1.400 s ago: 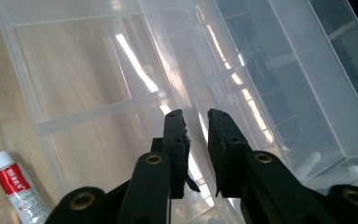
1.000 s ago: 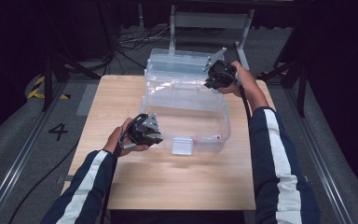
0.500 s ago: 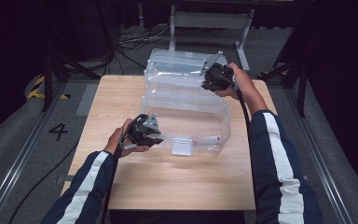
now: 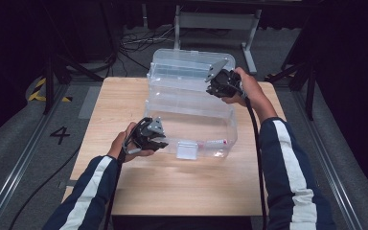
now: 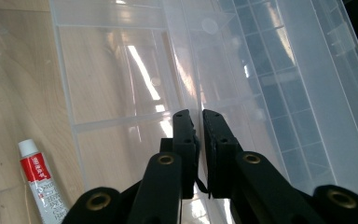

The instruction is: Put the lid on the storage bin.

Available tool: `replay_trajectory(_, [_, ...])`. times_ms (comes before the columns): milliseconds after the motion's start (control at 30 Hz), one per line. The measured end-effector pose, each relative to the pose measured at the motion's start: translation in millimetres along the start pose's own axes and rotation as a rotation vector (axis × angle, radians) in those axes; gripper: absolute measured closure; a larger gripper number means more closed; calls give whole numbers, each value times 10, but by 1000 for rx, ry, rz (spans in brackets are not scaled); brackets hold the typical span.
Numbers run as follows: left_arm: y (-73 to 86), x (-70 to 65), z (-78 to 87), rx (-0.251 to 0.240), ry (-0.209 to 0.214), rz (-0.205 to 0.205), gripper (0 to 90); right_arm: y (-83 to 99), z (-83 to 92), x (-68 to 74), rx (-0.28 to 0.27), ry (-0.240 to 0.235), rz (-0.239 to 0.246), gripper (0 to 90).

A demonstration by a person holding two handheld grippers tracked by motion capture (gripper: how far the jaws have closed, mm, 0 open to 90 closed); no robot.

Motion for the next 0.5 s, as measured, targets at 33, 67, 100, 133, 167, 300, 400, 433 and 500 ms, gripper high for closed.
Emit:
replay_trajectory(33, [0, 0, -1, 0, -1, 0, 669, -2, 4, 11, -7, 6, -6, 850])
replay_trajectory(67, [0, -1, -1, -1, -2, 0, 668, 0, 13, 20, -3, 2, -7, 849])
replay_trajectory(100, [1, -2, -1, -1, -3, 1, 667, -3, 17, 30, -8, 4, -1, 850])
replay_trajectory(133, [2, -5, -1, -1, -4, 1, 666, -3, 28, 42, -7, 5, 5, 850])
replay_trajectory(167, [2, -6, -1, -2, -6, 2, 665, -7, 34, 55, -13, 4, 5, 850])
replay_trajectory(300, [3, -8, -1, -2, -9, 2, 659, -12, 61, 99, -16, 5, 11, 849])
replay_trajectory(400, [1, -7, -6, -9, -15, -2, 656, -12, 82, 133, -19, 4, 12, 849])
replay_trajectory(433, [1, -8, -6, -9, -17, -2, 655, -12, 88, 145, -24, 3, 16, 849])
replay_trajectory(500, [2, -10, -5, -8, -17, 0, 653, -12, 103, 171, -35, 3, 9, 849])
Point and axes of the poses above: each handheld gripper's, and its own axes: z roughly backward along the jaws, y roughly out of its underside, x roughly to its left, the point moved 5 cm from there along -z, roughly forward along the jaws, and after that the axes turned 15 degrees about -x, right-handed, at the moved point
